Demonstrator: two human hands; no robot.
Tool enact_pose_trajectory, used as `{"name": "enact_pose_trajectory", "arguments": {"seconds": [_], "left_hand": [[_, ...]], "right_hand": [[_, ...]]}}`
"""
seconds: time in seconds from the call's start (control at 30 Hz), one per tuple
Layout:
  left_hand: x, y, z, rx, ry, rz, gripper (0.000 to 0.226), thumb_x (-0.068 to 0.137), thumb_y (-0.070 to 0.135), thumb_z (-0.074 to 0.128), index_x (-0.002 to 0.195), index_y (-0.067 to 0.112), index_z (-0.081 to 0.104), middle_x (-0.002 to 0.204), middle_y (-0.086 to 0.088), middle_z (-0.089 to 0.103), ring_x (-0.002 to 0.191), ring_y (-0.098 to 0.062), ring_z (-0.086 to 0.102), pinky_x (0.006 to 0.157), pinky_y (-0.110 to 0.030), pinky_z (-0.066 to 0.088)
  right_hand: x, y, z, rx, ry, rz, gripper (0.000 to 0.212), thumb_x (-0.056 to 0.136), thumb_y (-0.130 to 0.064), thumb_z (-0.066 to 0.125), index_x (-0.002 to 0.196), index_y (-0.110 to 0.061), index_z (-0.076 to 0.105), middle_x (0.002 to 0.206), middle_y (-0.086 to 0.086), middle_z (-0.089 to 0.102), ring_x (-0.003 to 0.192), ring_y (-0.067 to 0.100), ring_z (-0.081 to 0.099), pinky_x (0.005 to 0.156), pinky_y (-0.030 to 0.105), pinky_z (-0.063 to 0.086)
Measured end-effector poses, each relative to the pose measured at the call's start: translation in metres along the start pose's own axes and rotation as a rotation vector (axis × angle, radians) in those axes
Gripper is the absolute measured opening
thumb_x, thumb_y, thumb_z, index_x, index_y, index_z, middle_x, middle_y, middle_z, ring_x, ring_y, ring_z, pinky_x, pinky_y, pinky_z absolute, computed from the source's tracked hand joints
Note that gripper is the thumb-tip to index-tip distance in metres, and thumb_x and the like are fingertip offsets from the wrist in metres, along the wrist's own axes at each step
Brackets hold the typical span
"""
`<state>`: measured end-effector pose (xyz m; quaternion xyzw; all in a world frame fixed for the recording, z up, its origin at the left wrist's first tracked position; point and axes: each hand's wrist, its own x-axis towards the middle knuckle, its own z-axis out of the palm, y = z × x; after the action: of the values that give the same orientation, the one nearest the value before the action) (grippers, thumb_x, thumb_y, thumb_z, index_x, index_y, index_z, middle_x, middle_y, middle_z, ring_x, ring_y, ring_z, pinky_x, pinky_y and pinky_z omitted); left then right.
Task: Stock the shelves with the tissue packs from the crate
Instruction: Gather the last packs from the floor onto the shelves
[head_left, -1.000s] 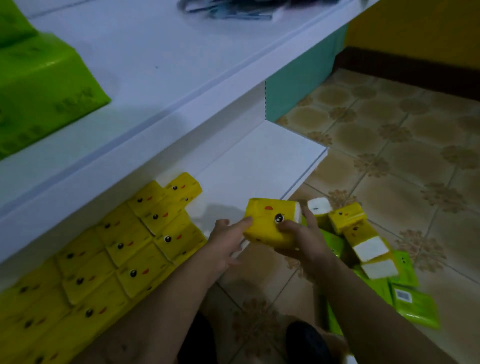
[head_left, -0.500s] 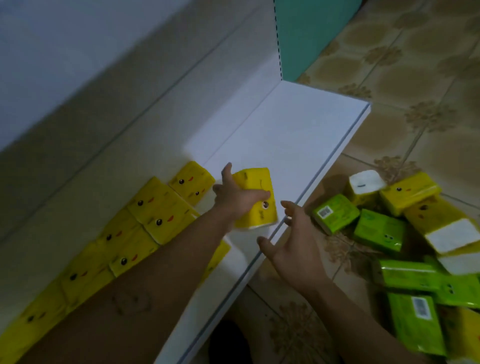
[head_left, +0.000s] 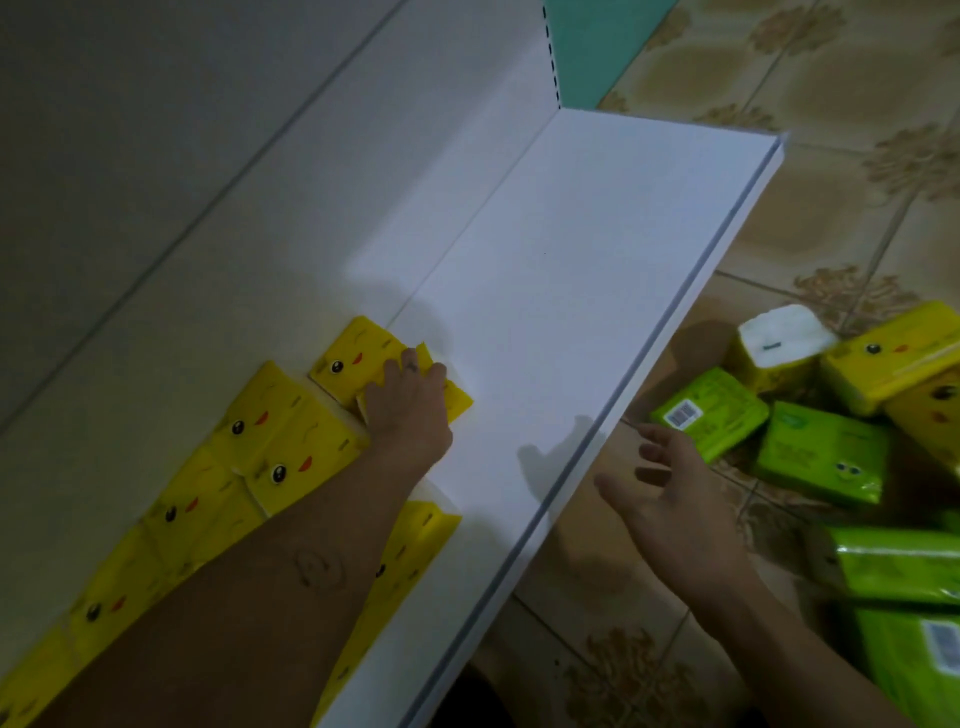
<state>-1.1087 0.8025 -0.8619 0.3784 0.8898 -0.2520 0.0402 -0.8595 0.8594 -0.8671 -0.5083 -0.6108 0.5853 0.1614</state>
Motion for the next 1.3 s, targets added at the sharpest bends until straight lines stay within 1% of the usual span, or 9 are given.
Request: {"name": "enact_pose_trajectory", "arguments": {"seconds": [0.17, 0.3, 0.43, 0.63, 0.8, 0.93, 1.0, 1.17, 1.3], "left_hand": [[0.004, -0.007, -0.006, -0.056, -0.088, -0.101, 0.060, 0.089, 0.032, 0.052, 0.143, 0.015, 0.032, 0.148, -0.013, 0.027, 0.133, -0.032, 0.032, 0.098, -0.045, 0.039], [-0.004, 0.001, -0.006, 0.078, -0.024, 0.190, 0.072, 0.091, 0.036, 0.049, 0.153, 0.026, 0.013, 0.160, -0.009, 0.008, 0.139, -0.033, 0.024, 0.101, -0.047, 0.036], [-0.009, 0.005, -0.006, 0.054, -0.236, 0.120, 0.068, 0.091, 0.036, 0.047, 0.151, 0.025, 0.019, 0.162, -0.007, -0.005, 0.145, -0.034, 0.012, 0.108, -0.052, 0.031], [-0.077, 0.062, -0.023, -0.344, -0.014, 0.499, 0.051, 0.093, 0.037, 0.046, 0.142, 0.025, 0.042, 0.159, -0.004, 0.019, 0.145, -0.024, 0.018, 0.116, -0.041, 0.022], [-0.153, 0.146, -0.018, -0.645, -0.154, 0.525, 0.037, 0.091, 0.034, 0.050, 0.127, 0.026, 0.055, 0.134, 0.000, 0.049, 0.126, -0.022, 0.040, 0.104, -0.034, 0.037], [-0.212, 0.210, -0.016, -0.975, -0.490, 0.519, 0.031, 0.093, 0.028, 0.055, 0.124, 0.025, 0.060, 0.126, -0.001, 0.057, 0.117, -0.018, 0.051, 0.094, -0.020, 0.039], [-0.229, 0.226, -0.010, -1.113, -0.616, 0.418, 0.030, 0.094, 0.025, 0.057, 0.123, 0.021, 0.062, 0.124, 0.000, 0.062, 0.113, -0.012, 0.056, 0.083, -0.010, 0.034], [-0.236, 0.224, 0.012, -1.156, -0.781, 0.353, 0.030, 0.095, 0.031, 0.054, 0.124, 0.024, 0.057, 0.118, 0.003, 0.057, 0.107, -0.014, 0.054, 0.090, -0.026, 0.046], [-0.219, 0.212, 0.023, -1.136, -0.796, 0.286, 0.037, 0.097, 0.035, 0.049, 0.133, 0.025, 0.050, 0.129, 0.003, 0.052, 0.116, -0.014, 0.050, 0.094, -0.030, 0.044]], "right_hand": [[-0.005, 0.005, -0.006, -0.045, -0.005, 0.043, 0.057, 0.080, -0.026, 0.075, 0.131, -0.018, 0.050, 0.124, 0.002, 0.055, 0.102, 0.016, 0.057, 0.081, 0.031, 0.045], [-0.010, 0.006, -0.008, -0.058, -0.038, 0.095, 0.055, 0.083, -0.024, 0.072, 0.132, -0.017, 0.050, 0.124, 0.002, 0.056, 0.101, 0.017, 0.059, 0.080, 0.033, 0.047], [-0.010, 0.009, -0.012, -0.080, -0.073, 0.121, 0.048, 0.086, -0.021, 0.069, 0.130, -0.016, 0.052, 0.117, 0.000, 0.057, 0.099, 0.015, 0.058, 0.077, 0.030, 0.044], [-0.010, 0.040, -0.037, -0.194, -0.109, 0.247, 0.041, 0.083, -0.013, 0.066, 0.123, -0.017, 0.057, 0.119, 0.006, 0.060, 0.095, 0.019, 0.061, 0.083, 0.035, 0.049], [-0.027, 0.105, -0.091, -0.471, 0.308, 0.358, 0.043, 0.074, -0.015, 0.073, 0.114, -0.002, 0.063, 0.113, 0.025, 0.060, 0.107, 0.041, 0.054, 0.090, 0.042, 0.042], [-0.050, 0.154, -0.130, -0.581, 0.493, 0.530, 0.047, 0.072, -0.015, 0.072, 0.112, 0.002, 0.055, 0.113, 0.030, 0.052, 0.112, 0.047, 0.047, 0.092, 0.049, 0.038], [-0.054, 0.171, -0.140, -0.582, 0.470, 0.584, 0.055, 0.074, -0.018, 0.073, 0.120, 0.001, 0.049, 0.119, 0.030, 0.050, 0.116, 0.047, 0.045, 0.095, 0.049, 0.037], [-0.042, 0.197, -0.148, -0.579, 0.272, 0.616, 0.105, 0.072, -0.041, 0.080, 0.149, -0.005, 0.018, 0.139, 0.025, 0.040, 0.130, 0.041, 0.039, 0.106, 0.045, 0.034], [-0.022, 0.203, -0.136, -0.799, 0.050, 0.728, 0.138, 0.063, -0.058, 0.081, 0.152, -0.011, -0.013, 0.144, 0.020, 0.029, 0.133, 0.036, 0.036, 0.105, 0.045, 0.036]]}}
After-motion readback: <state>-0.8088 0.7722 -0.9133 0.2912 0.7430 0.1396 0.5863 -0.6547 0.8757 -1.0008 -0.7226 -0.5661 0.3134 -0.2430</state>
